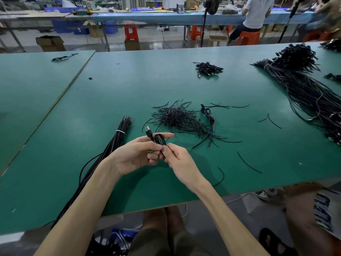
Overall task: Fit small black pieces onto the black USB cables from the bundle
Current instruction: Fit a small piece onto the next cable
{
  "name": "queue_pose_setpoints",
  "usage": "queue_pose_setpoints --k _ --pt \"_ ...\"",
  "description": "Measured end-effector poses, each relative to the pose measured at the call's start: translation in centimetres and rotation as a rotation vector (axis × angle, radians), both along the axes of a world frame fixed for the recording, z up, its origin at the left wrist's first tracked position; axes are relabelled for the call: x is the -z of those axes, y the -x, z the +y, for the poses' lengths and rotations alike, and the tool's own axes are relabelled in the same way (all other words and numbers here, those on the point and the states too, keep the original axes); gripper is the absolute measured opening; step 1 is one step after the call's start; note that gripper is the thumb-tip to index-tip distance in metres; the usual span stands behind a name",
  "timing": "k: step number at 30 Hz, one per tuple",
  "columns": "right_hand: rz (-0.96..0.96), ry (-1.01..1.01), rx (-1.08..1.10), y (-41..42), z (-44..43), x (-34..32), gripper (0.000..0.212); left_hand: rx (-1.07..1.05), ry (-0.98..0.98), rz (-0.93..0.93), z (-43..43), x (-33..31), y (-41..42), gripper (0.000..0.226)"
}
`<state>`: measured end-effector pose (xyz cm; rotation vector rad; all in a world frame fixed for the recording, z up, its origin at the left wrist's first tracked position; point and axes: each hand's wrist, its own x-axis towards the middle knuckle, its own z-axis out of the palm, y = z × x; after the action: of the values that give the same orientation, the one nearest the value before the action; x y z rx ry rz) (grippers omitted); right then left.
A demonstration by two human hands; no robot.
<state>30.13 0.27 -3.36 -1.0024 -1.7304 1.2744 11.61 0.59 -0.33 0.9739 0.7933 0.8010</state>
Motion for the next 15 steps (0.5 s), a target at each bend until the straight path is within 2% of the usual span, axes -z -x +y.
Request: queue_pose_setpoints --k 4,11,15 --pt "0.009 0.007 -0.008 -0.1 -0.1 0.0 0.031 0.02 -0.073 0.016 -0.1 0.2 0.2 0.057" --pt "0.003 0.025 -0.004 -0.1 -0.1 -0.1 0.032 -0.036 -0.058 -0.023 -0.2 0.7 0.1 0.043" --pt "0.007 0.027 -0.009 -0.1 -0.2 -0.3 0.03 -0.073 -0.098 0.02 -0.1 1.1 0.2 0.038"
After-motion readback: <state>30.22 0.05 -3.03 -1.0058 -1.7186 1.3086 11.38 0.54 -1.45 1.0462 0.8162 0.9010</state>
